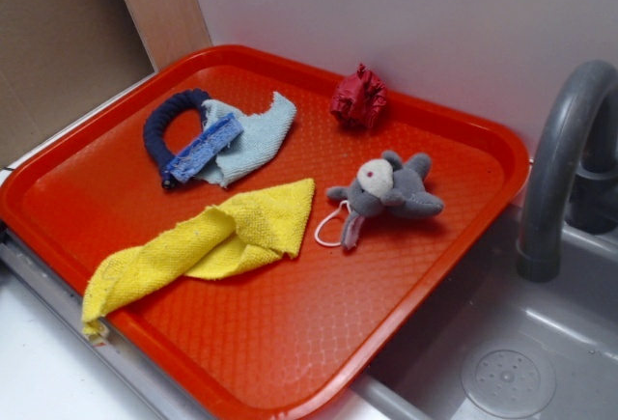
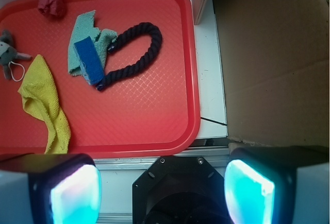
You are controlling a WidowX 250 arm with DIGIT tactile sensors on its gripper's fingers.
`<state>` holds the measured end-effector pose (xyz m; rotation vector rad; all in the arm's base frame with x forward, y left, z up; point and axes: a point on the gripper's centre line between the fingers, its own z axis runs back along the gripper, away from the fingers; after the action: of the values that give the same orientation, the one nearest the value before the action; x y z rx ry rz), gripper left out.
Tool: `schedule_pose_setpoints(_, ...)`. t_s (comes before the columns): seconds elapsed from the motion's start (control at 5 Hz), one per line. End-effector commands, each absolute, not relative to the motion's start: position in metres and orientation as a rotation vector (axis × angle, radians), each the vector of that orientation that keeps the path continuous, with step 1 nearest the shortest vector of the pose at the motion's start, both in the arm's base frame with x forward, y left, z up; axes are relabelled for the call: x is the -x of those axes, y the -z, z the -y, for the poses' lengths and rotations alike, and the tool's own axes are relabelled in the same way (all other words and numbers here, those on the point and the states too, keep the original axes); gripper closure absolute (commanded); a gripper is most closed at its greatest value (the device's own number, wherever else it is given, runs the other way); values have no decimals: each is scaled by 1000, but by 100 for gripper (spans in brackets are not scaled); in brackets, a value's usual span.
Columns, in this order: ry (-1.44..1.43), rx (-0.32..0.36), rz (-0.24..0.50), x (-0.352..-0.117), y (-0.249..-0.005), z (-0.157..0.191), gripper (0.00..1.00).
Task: Grab the gray animal.
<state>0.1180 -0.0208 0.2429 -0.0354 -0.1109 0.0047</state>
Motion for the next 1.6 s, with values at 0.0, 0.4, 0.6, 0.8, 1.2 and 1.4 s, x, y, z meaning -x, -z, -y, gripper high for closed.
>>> schedule_pose_setpoints(0.0,-5,35,111,-118,-243,21,0)
schedule_pose_setpoints(0.4,179,89,319,-144,-222,82,0)
schedule_pose_setpoints(0.6,324,122,368,-152,-209,117,0)
schedule_pose_setpoints(0.8,456,168,442,-171,-192,167,0)
schedule_pose_setpoints(1.2,624,239,401,-206,-144,254,0)
schedule_pose_setpoints(1.4,671,243,354,-219,-119,290,0)
